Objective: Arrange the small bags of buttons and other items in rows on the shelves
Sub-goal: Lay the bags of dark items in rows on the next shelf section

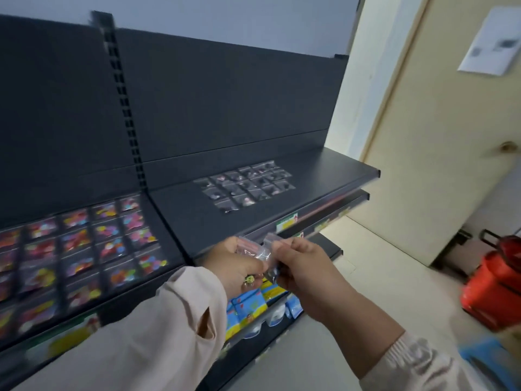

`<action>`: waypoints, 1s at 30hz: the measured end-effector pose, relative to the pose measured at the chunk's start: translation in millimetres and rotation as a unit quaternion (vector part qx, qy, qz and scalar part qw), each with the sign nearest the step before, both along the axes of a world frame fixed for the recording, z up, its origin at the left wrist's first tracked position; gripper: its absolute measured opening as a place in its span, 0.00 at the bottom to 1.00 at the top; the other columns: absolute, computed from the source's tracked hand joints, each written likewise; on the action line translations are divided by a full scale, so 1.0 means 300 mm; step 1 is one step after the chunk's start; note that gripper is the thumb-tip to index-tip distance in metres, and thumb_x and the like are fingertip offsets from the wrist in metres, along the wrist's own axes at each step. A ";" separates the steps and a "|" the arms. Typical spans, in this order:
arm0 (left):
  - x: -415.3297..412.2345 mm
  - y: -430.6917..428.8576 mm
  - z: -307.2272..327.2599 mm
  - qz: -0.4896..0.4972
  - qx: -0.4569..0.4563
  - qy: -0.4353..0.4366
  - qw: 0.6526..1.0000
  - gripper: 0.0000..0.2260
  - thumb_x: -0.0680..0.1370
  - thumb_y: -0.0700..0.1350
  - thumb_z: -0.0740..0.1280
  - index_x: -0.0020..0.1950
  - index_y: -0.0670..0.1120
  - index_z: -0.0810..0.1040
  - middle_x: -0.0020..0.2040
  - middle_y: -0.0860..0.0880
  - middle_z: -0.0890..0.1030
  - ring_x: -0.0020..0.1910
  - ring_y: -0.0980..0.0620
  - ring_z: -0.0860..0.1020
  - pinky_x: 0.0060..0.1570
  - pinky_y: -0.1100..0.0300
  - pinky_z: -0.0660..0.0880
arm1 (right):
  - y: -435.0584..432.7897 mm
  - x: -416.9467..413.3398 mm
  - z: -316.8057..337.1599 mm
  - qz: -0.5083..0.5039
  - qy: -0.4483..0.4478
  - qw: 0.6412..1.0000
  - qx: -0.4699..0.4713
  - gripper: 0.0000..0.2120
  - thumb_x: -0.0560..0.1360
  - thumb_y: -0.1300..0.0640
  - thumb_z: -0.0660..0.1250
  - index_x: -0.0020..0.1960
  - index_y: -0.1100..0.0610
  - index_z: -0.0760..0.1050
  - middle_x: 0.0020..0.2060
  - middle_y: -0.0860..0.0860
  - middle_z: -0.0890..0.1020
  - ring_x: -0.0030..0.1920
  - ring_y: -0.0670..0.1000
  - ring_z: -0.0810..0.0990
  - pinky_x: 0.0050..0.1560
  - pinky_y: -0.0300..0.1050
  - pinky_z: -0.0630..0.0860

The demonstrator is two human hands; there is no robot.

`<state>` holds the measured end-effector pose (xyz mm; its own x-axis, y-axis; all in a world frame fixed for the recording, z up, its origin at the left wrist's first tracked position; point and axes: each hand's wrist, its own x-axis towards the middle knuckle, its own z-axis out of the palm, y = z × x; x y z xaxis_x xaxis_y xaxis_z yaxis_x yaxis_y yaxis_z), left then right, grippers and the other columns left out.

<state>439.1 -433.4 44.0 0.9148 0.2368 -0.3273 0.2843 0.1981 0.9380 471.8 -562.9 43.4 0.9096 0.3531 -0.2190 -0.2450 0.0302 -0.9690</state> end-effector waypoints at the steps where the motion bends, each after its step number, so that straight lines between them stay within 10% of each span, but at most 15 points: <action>1: 0.045 -0.013 -0.006 0.004 -0.004 -0.001 1.000 0.11 0.70 0.27 0.68 0.43 0.42 0.73 0.40 0.40 0.78 0.36 0.45 0.77 0.34 0.57 0.74 | -0.013 0.042 -0.010 -0.006 0.040 0.999 0.029 0.05 0.78 0.57 0.64 0.46 0.59 0.75 0.32 0.53 0.78 0.32 0.49 0.73 0.36 0.43 0.73; 7: 0.393 -0.060 -0.051 0.045 -0.022 -0.021 0.999 0.10 0.70 0.27 0.68 0.43 0.41 0.74 0.38 0.41 0.78 0.35 0.45 0.77 0.37 0.56 0.75 | -0.054 0.363 -0.031 -0.031 0.157 0.981 0.106 0.03 0.75 0.61 0.66 0.43 0.58 0.73 0.32 0.52 0.79 0.32 0.48 0.76 0.33 0.39 0.75; 19: 0.882 -0.036 -0.018 0.109 -0.133 0.043 0.984 0.06 0.78 0.34 0.60 0.43 0.42 0.72 0.34 0.41 0.76 0.30 0.47 0.75 0.35 0.57 0.74 | -0.137 0.988 -0.044 -0.030 0.130 0.990 -0.039 0.07 0.74 0.65 0.66 0.40 0.55 0.73 0.30 0.51 0.79 0.28 0.47 0.75 0.28 0.38 0.72; 30: 1.066 -0.011 -0.069 0.245 -0.009 0.044 0.969 0.06 0.74 0.36 0.67 0.40 0.45 0.80 0.41 0.40 0.83 0.39 0.45 0.78 0.44 0.49 0.78 | -0.161 1.543 -0.138 0.079 0.037 0.976 -0.199 0.07 0.73 0.65 0.68 0.41 0.57 0.72 0.31 0.54 0.76 0.29 0.47 0.73 0.26 0.34 0.67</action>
